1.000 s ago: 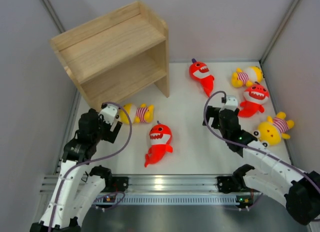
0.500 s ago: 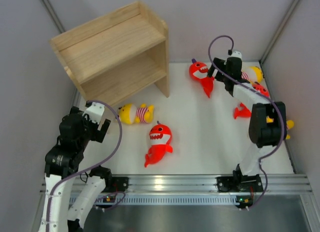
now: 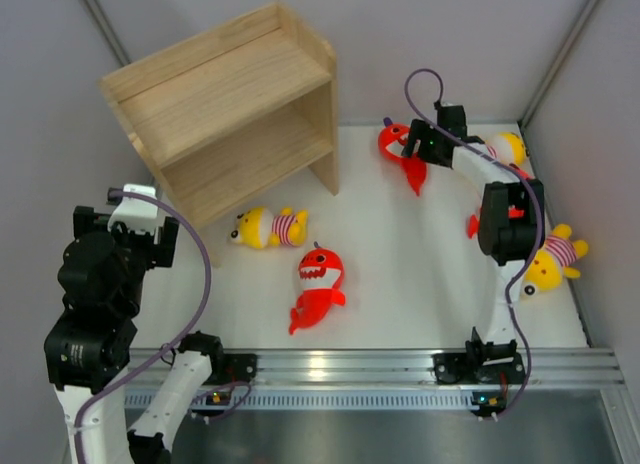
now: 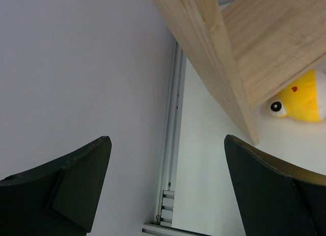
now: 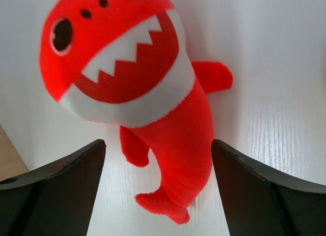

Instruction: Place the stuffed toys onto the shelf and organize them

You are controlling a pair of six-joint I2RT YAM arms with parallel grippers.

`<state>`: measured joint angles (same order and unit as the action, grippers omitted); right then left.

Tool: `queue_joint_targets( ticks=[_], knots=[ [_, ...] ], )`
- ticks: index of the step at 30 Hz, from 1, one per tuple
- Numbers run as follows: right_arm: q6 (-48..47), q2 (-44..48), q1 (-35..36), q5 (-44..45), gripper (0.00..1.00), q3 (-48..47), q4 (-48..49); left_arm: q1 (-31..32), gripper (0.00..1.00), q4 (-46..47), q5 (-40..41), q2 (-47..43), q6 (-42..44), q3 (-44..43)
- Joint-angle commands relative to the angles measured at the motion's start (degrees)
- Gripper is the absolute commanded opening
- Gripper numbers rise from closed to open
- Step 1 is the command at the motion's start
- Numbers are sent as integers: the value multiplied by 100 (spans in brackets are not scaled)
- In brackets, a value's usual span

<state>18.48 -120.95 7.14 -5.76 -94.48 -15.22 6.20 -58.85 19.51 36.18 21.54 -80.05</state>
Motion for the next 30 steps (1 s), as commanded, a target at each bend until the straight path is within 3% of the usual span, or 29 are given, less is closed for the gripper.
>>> queue_joint_targets(
  ticks=[1, 5, 8, 17, 20, 21, 24, 30],
  knots=[
    [-2, -34, 112, 171, 83, -519, -771, -57, 99, 23, 159, 135, -176, -335],
    [42, -96, 192, 330, 81, -615, -964, -57, 99, -21, 79, 91, -141, -301],
    [-20, -324, 183, 470, 84, -1149, -1640, -57, 99, -91, 88, 64, -97, -362],
    [94, -719, 332, 909, 70, -1625, -2555, -40, 99, -162, -26, 64, -71, -494],
    [59, -808, 341, 963, 53, -1688, -2679, -13, 99, -232, 18, 29, -53, -625],
    [33, -825, 341, 954, 34, -1688, -2705, -4, 99, -250, 27, 12, -45, -661],
    [-20, -808, 332, 901, 0, -1714, -2732, 31, 99, -302, -17, -50, -18, -661],
    [-178, -81, 297, 1278, 0, -1232, -2231, 110, 99, -294, 88, -50, 26, -643]
  ],
)
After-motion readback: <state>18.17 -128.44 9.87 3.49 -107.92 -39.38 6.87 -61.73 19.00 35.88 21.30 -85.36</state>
